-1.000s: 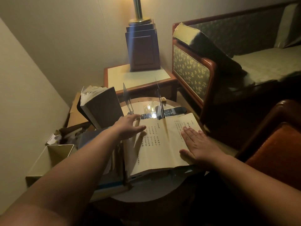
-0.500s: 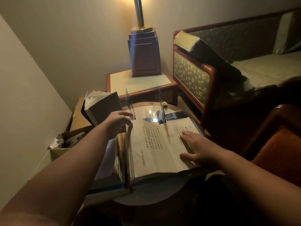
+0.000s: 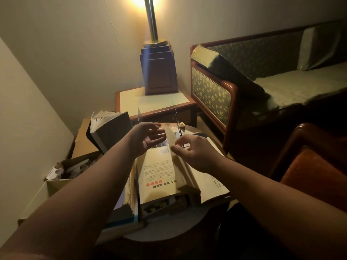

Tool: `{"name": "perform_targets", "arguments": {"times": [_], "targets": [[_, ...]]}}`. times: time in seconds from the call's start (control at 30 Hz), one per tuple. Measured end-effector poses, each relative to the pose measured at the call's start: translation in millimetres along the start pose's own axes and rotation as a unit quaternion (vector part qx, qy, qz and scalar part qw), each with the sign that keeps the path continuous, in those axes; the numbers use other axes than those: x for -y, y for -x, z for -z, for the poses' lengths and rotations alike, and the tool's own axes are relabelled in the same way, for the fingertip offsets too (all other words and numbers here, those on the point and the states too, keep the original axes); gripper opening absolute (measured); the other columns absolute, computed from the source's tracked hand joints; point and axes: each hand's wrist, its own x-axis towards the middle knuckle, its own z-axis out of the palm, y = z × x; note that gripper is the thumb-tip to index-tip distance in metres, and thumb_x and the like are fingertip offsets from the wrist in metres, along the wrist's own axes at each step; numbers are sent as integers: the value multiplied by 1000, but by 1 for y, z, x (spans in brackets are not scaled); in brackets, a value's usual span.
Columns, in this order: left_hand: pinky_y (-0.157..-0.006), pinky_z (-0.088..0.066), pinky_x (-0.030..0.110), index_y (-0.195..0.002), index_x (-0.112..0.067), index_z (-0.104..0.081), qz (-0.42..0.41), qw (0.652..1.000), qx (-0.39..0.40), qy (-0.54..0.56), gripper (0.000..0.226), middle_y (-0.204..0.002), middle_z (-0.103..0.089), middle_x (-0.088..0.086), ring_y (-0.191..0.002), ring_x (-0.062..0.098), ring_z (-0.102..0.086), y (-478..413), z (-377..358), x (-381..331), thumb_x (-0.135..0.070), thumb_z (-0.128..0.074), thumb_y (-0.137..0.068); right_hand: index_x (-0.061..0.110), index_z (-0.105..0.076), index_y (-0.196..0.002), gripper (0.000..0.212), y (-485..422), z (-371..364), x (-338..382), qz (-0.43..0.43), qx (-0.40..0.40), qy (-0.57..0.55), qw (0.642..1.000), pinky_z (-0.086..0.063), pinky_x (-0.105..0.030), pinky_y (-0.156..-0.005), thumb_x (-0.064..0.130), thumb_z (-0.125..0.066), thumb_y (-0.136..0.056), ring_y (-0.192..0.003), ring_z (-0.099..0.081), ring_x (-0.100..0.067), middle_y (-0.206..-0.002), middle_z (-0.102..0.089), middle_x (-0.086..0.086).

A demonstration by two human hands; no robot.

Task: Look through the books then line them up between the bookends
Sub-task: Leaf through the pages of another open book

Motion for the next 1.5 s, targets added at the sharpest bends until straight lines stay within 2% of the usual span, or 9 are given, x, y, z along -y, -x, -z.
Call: {"name": "perform_targets", "arguments": {"times": [0.13,0.23,0.33,0.57,0.8,0.97,1.1,1.37,1.5], "targets": [[-95,-54,42,-118,-5,-58,-18,999,39,-3,47,-125,-60,23,-106,35,-68,-2,-10,7,-7,-70,-73,15,-61,-119,59,1,17,-2,-54,-29,18,998,-54,-27,-73,65,-61,-87,-99,-62,-14,-113,-65,0],[-93,-55,43,-121,-7,-58,3,997,78,-29,49,-126,-59,21,-107,37,-67,-8,-14,14,-12,-72,-74,14,-57,-122,43,2,35,-6,-78,-26,-10,997,-57,-22,-65,40,-71,-90,-91,-64,-13,-110,-66,-3],[-87,-57,39,-122,-14,-58,-12,980,63,-186,41,-127,-58,15,-108,30,-65,-16,-21,26,-16,-72,-84,12,-57,-123,35,4,54,-11,-94,-41,19,995,-53,-17,-63,21,-70,-91,-95,-65,-16,-108,-66,-6],[-109,-40,43,-143,-28,-40,-99,841,66,-528,81,-151,-39,3,-134,25,-40,-29,-23,70,-38,-80,-74,9,-59,-127,36,10,65,-39,-154,-43,59,985,-59,-35,-82,3,-61,-91,-107,-63,-25,-115,-65,-11],[-113,-30,57,-150,-41,-23,-66,785,65,-613,113,-160,-25,2,-144,32,-23,-36,-30,95,-75,-75,-55,5,-62,-126,40,22,45,-72,-208,-15,127,970,-54,-42,-96,-5,-54,-87,-114,-59,-31,-123,-60,-16],[-112,-22,55,-152,-44,-14,-80,706,51,-702,111,-163,-15,-3,-146,33,-10,-36,-38,103,-76,-69,-61,12,-53,-133,43,29,19,-84,-196,14,221,955,-43,-42,-105,14,-54,-90,-123,-43,-30,-135,-47,-14],[-111,-26,53,-151,-40,-24,-79,723,46,-684,111,-157,-22,0,-142,30,-17,-38,-38,100,-74,-74,-58,16,-43,-142,49,35,7,-82,-181,35,298,937,-31,-49,-111,33,-49,-97,-137,-30,-32,-156,-23,-15],[-87,-43,25,-124,-19,-61,-117,872,1,-476,63,-133,-52,2,-122,19,-48,-36,-36,96,-35,-86,-68,13,-31,-149,53,42,-9,-81,-168,45,258,950,-30,-49,-110,30,-39,-100,-141,-28,-31,-159,-24,-11],[-81,-56,32,-118,-16,-63,-52,940,11,-336,52,-123,-58,2,-114,23,-58,-34,-29,90,-20,-84,-71,17,-41,-146,49,39,-12,-84,-129,23,215,968,-25,-47,-114,31,-39,-100,-142,-31,-25,-157,-32,-7]]}}
